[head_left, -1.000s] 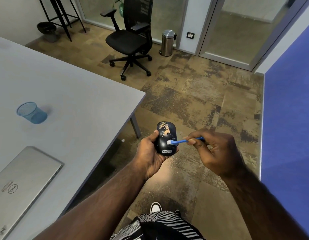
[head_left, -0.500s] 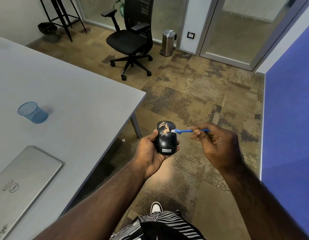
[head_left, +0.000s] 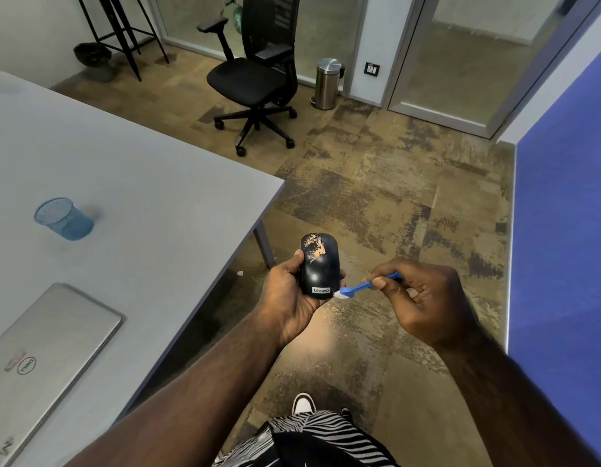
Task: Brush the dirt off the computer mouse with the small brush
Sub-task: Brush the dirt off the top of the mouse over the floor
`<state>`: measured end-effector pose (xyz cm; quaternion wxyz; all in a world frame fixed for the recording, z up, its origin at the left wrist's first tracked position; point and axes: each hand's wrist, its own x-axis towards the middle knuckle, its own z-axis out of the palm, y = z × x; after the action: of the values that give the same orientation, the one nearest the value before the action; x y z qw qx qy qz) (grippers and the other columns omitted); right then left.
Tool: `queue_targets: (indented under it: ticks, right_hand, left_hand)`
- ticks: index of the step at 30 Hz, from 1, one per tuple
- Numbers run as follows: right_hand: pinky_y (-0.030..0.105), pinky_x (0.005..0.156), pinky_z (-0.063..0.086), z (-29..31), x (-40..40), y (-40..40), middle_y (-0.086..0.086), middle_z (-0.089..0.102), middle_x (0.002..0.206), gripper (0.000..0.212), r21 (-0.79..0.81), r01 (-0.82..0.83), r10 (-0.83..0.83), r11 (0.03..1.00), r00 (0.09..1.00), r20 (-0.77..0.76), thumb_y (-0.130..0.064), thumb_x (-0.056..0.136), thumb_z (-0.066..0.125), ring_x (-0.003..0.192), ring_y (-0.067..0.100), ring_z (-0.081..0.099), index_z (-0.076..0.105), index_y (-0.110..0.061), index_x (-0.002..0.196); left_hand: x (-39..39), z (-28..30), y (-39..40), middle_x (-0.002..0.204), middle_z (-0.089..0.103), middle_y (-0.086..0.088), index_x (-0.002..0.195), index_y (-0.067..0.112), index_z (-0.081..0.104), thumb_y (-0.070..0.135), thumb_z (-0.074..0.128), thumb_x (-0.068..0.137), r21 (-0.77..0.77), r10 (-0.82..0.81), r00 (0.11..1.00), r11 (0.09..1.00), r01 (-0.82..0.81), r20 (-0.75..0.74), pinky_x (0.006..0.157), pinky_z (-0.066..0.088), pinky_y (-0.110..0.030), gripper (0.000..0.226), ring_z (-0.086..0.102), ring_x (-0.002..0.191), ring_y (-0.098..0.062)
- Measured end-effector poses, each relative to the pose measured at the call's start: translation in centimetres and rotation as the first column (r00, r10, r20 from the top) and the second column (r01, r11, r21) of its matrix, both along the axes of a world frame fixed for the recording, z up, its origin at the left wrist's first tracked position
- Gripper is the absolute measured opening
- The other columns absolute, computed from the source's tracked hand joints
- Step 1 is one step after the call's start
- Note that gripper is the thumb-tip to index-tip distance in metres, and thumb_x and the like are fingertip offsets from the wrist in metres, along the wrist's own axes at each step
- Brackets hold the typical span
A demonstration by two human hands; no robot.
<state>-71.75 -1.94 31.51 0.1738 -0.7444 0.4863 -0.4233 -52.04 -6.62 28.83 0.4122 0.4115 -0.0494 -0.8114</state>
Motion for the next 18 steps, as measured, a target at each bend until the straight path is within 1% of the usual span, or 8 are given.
queue_targets:
  ticks: [3,5,8,9,11,13,15,18]
  right_hand:
    - [0.037,0.057,0.056,0.14,-0.14,-0.02,-0.01,0.075,0.087,0.011,-0.04,0.039,-0.035,0.998,0.994,0.099,-0.019,0.091,0.063,0.071,0.01,0.072,0.072,-0.021,0.098]
    - [0.035,0.063,0.059,0.21,0.08,-0.03,-0.012,0.074,0.094,0.012,-0.042,0.009,-0.004,0.999,0.994,0.105,-0.017,0.092,0.063,0.08,0.007,0.073,0.073,-0.016,0.099]
    - [0.02,0.062,0.052,0.03,-0.06,0.12,-0.01,0.072,0.083,0.011,-0.005,-0.03,0.03,1.0,1.0,0.003,-0.015,0.089,0.064,0.074,0.0,0.066,0.075,-0.013,0.094]
    - [0.018,0.06,0.049,0.03,-0.16,0.19,-0.009,0.071,0.08,0.011,-0.001,-0.026,0.026,1.0,1.0,-0.011,-0.014,0.088,0.065,0.072,-0.001,0.064,0.075,-0.012,0.093]
    - [0.021,0.06,0.051,0.05,-0.33,0.3,-0.006,0.072,0.081,0.012,-0.018,-0.013,0.013,1.0,1.0,0.008,-0.015,0.089,0.064,0.073,0.001,0.067,0.075,-0.011,0.092]
    - [0.029,0.06,0.055,0.03,-0.14,0.29,-0.005,0.075,0.084,0.012,-0.034,0.006,-0.005,0.999,1.0,0.015,-0.014,0.09,0.064,0.074,0.007,0.07,0.075,-0.011,0.094]
    - [0.035,0.058,0.055,-0.05,0.21,0.08,-0.006,0.074,0.084,0.012,-0.031,0.071,-0.071,0.997,0.997,0.012,-0.01,0.089,0.065,0.071,0.012,0.072,0.075,-0.012,0.095]
    - [0.036,0.061,0.059,-0.03,0.2,-0.19,-0.009,0.073,0.083,0.014,-0.028,0.171,-0.168,0.985,0.982,0.082,-0.007,0.091,0.063,0.076,0.004,0.073,0.073,-0.013,0.1]
  left_hand:
    - [0.05,0.02,-0.08,0.128,0.058,-0.025,0.126,0.0,0.052,0.031,0.035,0.102,0.0,0.021,1.0,1.0,-0.021,-0.017,0.091,0.047,-0.052,0.042,0.063,0.098,-0.037]
    - [0.03,-0.04,-0.02,0.127,0.06,-0.024,0.123,0.001,0.053,0.031,0.035,0.102,0.001,0.027,0.999,1.0,-0.027,-0.016,0.088,0.05,-0.051,0.041,0.063,0.098,-0.036]
    - [0.14,-0.17,0.02,0.112,0.066,-0.027,0.12,-0.002,0.054,0.032,0.034,0.102,0.003,0.02,1.0,1.0,-0.02,-0.015,0.082,0.055,-0.047,0.043,0.065,0.092,-0.038]
    - [0.17,-0.15,-0.01,0.106,0.068,-0.027,0.118,-0.002,0.054,0.032,0.034,0.102,-0.002,0.015,1.0,1.0,-0.015,-0.007,0.08,0.056,-0.047,0.044,0.065,0.091,-0.039]
    - [0.17,-0.1,-0.04,0.108,0.066,-0.028,0.12,-0.002,0.054,0.033,0.034,0.102,-0.008,0.01,1.0,1.0,-0.01,-0.006,0.086,0.053,-0.049,0.044,0.065,0.09,-0.039]
    - [0.06,-0.06,-0.02,0.119,0.062,-0.027,0.124,-0.001,0.052,0.032,0.034,0.102,-0.01,0.01,1.0,1.0,-0.01,-0.02,0.089,0.051,-0.051,0.045,0.065,0.091,-0.038]
    - [0.06,-0.1,0.03,0.122,0.061,-0.026,0.124,-0.001,0.053,0.032,0.034,0.102,-0.002,0.018,0.999,1.0,-0.018,-0.036,0.087,0.052,-0.051,0.043,0.066,0.093,-0.038]
    - [0.05,-0.08,0.25,0.116,0.063,-0.03,0.117,-0.002,0.055,0.032,0.034,0.102,0.002,-0.004,0.999,1.0,0.004,-0.043,0.082,0.055,-0.047,0.043,0.064,0.091,-0.039]
